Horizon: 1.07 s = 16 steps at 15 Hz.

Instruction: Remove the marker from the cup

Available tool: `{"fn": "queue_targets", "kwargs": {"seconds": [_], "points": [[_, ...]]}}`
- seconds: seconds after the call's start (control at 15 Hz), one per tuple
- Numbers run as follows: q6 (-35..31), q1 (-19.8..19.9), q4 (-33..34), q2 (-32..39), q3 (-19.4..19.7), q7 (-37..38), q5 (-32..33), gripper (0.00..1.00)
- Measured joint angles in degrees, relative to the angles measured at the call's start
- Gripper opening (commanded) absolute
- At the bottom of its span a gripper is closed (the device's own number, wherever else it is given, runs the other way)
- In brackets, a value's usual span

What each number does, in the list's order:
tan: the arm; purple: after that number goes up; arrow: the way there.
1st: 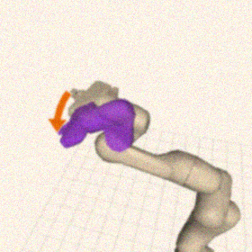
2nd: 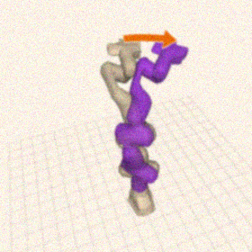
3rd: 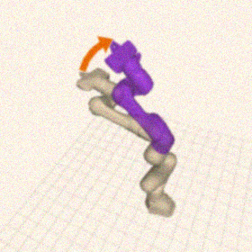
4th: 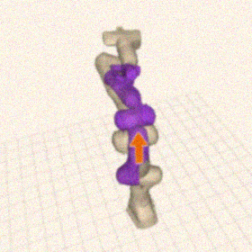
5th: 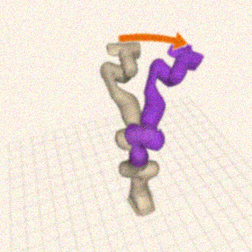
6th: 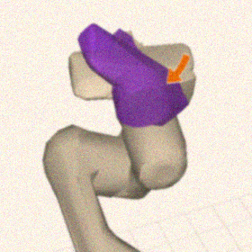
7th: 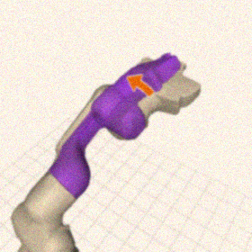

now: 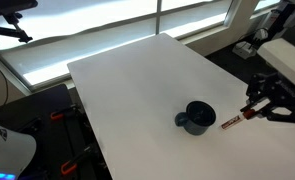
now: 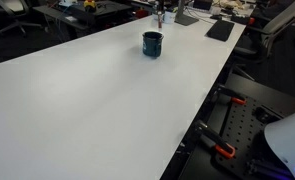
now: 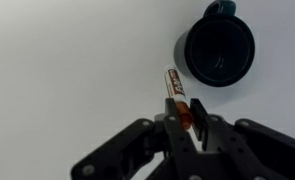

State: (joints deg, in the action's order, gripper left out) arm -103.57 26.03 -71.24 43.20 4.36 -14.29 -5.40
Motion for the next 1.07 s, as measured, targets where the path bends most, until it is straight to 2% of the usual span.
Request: {"fn": "queue_targets", "kwargs": {"seconds": [0.53, 0.6, 0.67, 0.73, 0.93, 1.0, 1.07], "points": [[-13.17, 4.4, -15.32, -1.14, 0.03, -2.21, -5.79, 0.04], [-14.24, 4.54, -16.53, -1.09, 0.03, -2.51, -6.93, 0.13], [-14.8, 4.63, -17.47, -1.06, 0.02, -2.83, -7.97, 0.4], [-15.21, 4.68, -18.25, -1.03, 0.02, -3.34, -9.04, 0.41], [-15.61, 4.76, -19.96, -0.79, -0.05, -3.8, -11.64, 0.62], [-15.61, 4.78, -20.33, -0.66, -0.12, -4.06, -12.42, 0.47], [-15.6, 4.81, -20.62, -0.56, -0.21, -4.53, -13.32, 0.53]]}}
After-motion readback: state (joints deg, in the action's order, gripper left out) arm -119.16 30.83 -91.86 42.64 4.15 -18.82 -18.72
